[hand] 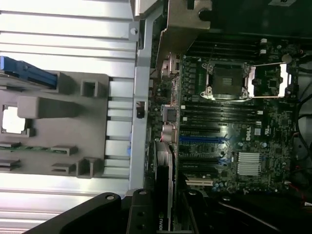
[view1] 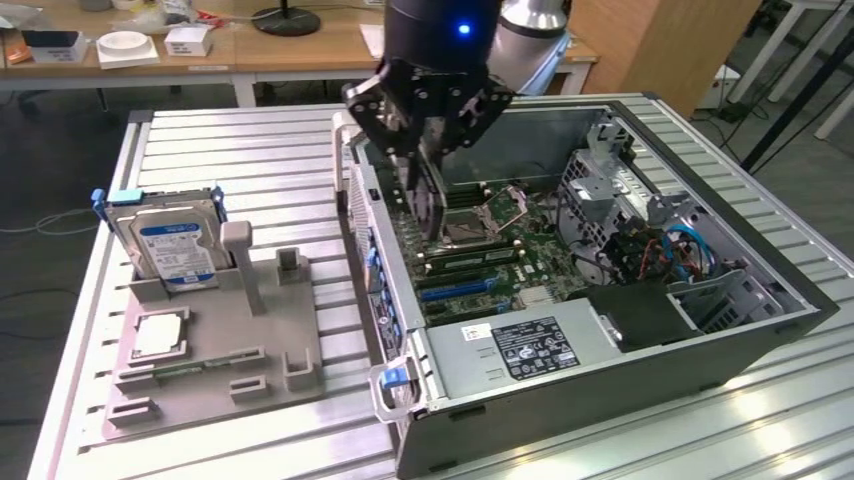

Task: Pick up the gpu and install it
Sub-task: 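Pick up the gpu and move the gpu toward the slot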

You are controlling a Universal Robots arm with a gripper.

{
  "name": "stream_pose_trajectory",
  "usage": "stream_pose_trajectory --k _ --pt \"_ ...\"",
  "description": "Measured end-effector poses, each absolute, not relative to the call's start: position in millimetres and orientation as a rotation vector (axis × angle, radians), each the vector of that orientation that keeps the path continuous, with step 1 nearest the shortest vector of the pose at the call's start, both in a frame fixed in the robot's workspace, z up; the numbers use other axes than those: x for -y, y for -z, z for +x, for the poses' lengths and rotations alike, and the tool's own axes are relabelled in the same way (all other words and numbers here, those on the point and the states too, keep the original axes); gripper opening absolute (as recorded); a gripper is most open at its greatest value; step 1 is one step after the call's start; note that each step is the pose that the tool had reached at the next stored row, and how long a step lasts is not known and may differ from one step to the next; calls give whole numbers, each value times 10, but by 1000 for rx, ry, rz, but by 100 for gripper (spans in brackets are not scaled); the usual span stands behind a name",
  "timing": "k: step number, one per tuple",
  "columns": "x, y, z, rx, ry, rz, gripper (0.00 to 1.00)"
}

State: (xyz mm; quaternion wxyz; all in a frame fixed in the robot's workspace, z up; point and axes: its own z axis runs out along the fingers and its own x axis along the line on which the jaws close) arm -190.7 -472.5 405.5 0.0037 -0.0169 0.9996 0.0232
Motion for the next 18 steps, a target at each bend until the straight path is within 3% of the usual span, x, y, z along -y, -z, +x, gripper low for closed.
stream_pose_trajectory --k 18 --pt "4725 -4023 -1127 -3133 -73 -96 27"
